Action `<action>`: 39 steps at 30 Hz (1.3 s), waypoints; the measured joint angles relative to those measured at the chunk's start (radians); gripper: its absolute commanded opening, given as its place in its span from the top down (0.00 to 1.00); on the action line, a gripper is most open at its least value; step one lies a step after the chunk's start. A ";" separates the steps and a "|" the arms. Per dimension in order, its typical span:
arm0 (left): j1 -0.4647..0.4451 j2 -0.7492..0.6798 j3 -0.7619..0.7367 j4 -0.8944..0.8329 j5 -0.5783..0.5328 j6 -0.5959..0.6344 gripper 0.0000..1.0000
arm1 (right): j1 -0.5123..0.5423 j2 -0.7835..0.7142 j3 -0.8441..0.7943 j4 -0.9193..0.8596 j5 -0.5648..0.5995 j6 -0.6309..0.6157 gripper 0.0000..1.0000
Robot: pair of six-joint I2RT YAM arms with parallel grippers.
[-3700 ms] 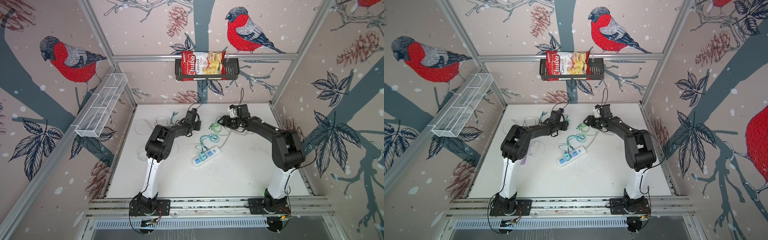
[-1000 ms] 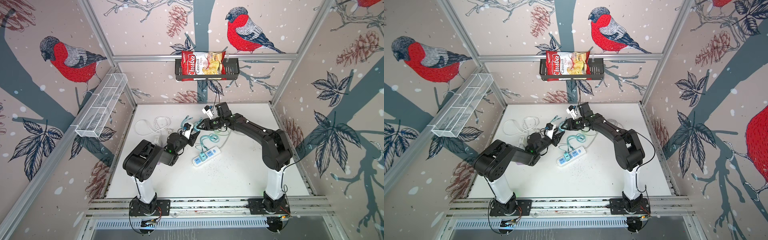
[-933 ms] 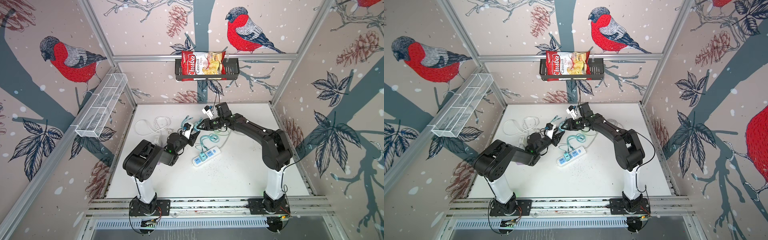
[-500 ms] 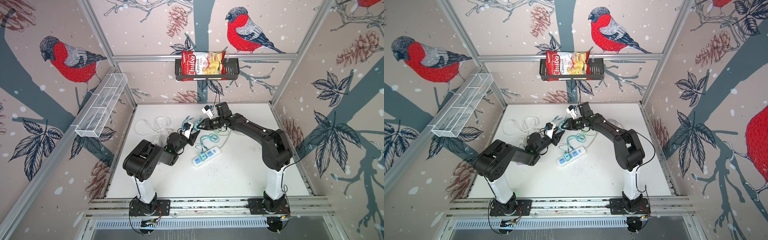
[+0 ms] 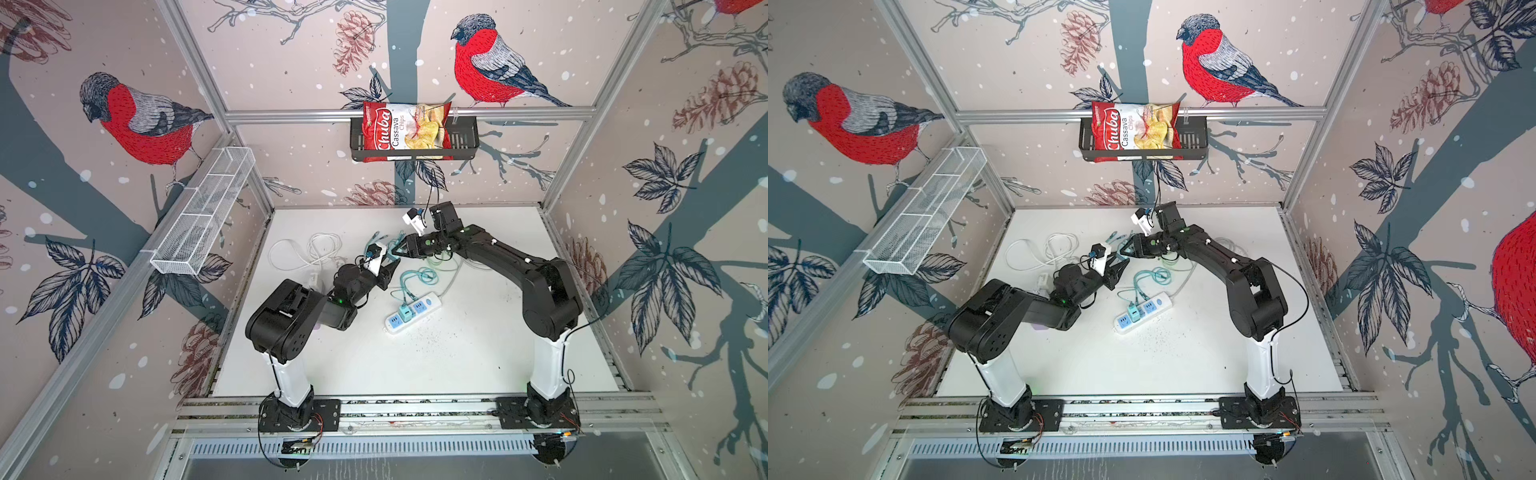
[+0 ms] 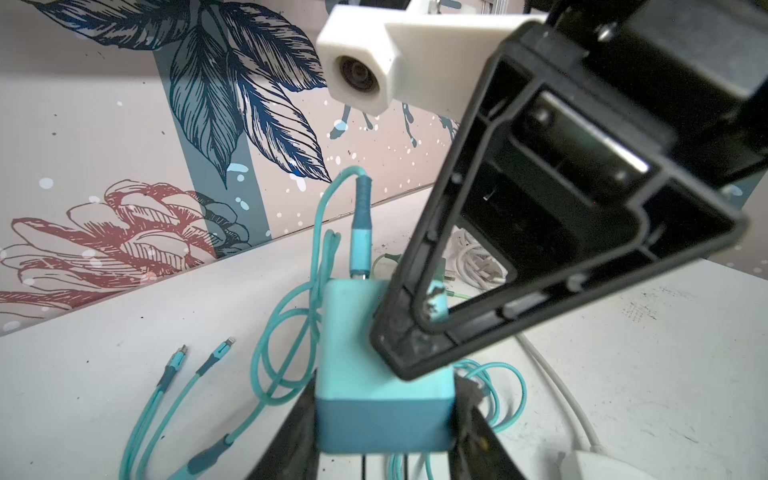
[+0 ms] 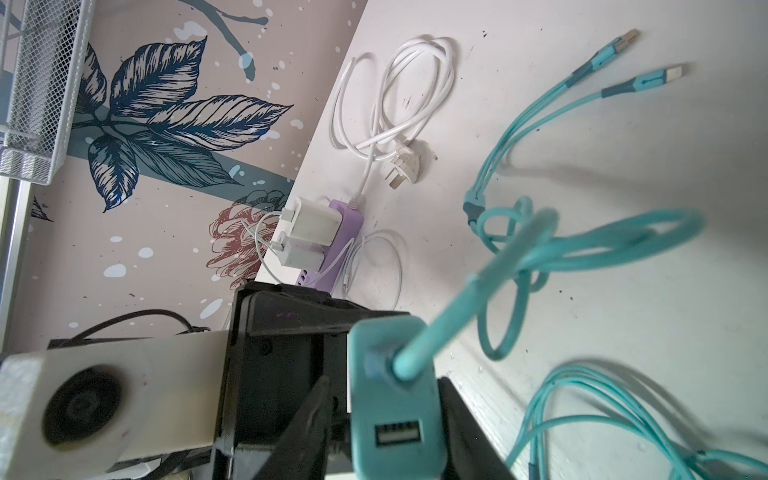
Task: Insert the plug
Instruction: 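Open the left gripper and draw it back while the right gripper holds the charger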
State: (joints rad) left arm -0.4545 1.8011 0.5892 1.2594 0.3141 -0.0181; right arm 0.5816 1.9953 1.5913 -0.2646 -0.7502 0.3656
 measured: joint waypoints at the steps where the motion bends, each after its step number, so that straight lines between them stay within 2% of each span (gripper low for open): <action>1: 0.000 0.000 0.000 0.000 0.000 0.000 0.79 | 0.000 0.000 0.001 0.000 0.000 0.000 0.58; 23: 0.000 -0.001 0.007 -0.006 0.021 0.000 0.79 | -0.012 0.005 0.000 0.017 -0.014 0.000 0.66; 25: 0.000 -0.001 0.008 -0.010 0.022 -0.001 0.79 | -0.011 0.003 -0.006 0.022 -0.008 -0.001 0.71; 27: 0.000 -0.001 0.010 -0.012 0.024 -0.009 0.71 | -0.011 0.001 -0.010 0.025 -0.006 -0.024 0.75; 32: 0.000 -0.005 0.014 -0.019 0.021 -0.012 0.39 | -0.010 -0.005 -0.009 0.023 0.012 -0.025 0.81; 35: -0.002 -0.019 0.015 -0.061 0.011 -0.011 0.33 | -0.010 -0.009 0.001 0.018 0.021 -0.023 0.82; 39: -0.004 -0.053 0.024 -0.122 -0.033 -0.009 0.32 | -0.048 -0.024 0.006 0.018 0.029 -0.022 0.83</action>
State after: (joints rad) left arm -0.4583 1.7485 0.6128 1.1378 0.2813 -0.0269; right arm 0.5331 1.9713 1.5974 -0.2470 -0.7212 0.3435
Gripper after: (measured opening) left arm 0.682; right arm 0.286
